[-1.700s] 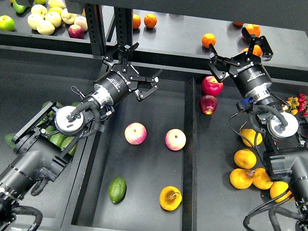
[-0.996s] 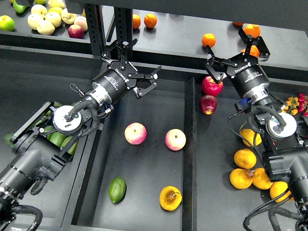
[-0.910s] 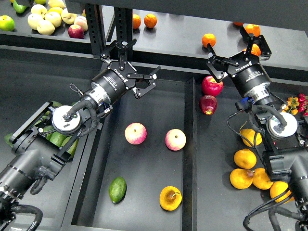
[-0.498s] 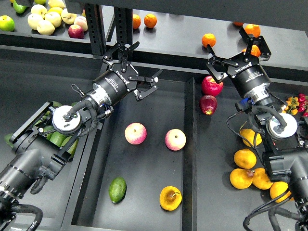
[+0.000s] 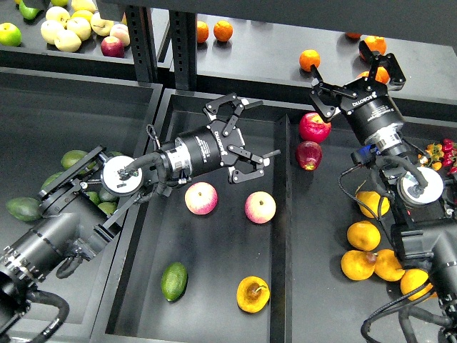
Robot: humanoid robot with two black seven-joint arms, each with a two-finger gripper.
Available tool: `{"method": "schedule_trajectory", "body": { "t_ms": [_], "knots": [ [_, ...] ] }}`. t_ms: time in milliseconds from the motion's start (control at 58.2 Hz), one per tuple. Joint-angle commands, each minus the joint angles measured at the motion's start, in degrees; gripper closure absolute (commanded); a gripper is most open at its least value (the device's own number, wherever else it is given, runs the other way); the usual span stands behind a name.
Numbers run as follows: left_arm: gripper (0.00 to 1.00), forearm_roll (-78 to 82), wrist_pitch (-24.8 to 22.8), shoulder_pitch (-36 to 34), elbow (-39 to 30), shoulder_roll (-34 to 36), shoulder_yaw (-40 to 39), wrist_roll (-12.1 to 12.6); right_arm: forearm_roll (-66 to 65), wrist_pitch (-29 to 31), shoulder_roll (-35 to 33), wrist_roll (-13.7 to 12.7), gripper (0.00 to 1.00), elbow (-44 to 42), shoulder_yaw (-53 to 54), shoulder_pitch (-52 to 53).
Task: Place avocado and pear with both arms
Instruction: 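Move the left gripper down over the green avocado in the center bin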
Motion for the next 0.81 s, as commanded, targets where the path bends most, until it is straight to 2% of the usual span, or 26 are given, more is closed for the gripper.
{"method": "schedule_trajectory", "body": {
  "t_ms": [0, 52, 137, 326, 567, 790],
  "knots": [
    [0.03, -0.3, -7.2, -4.5, 1.4, 9.9, 12.1, 0.0, -0.1, -0.1, 0.0, 0.0, 0.01, -0.2, 1.9, -0.3],
    [0.03, -0.4, -9.9, -6.5, 1.6, 13.2, 16.9, 0.0, -0.1, -0.1, 0.0, 0.0, 0.01, -0.3, 1.9, -0.7],
    [0.04, -0.4, -9.9, -10.4, 1.6, 17.9, 25.9, 0.0, -0.1, -0.1, 0.0, 0.0, 0.01, -0.3, 1.9, -1.1],
    [0.04, 2.1, -9.9, -17.2, 1.1, 21.3, 43.0, 0.0, -0.1, -0.1, 0.0, 0.0, 0.01, -1.2, 2.0, -1.1],
    [0.04, 14.2, -9.9, -19.2, 2.9, 22.4, 49.5, 0.0, -0.2, -0.1, 0.0, 0.0, 0.01, -1.2, 2.2, -1.3],
    [0.04, 18.9, -9.9, -18.3, 4.5, 19.4, 54.9, 0.0, -0.2, 0.0, 0.0, 0.0, 0.01, -1.2, 2.2, -2.4]
  ]
}}
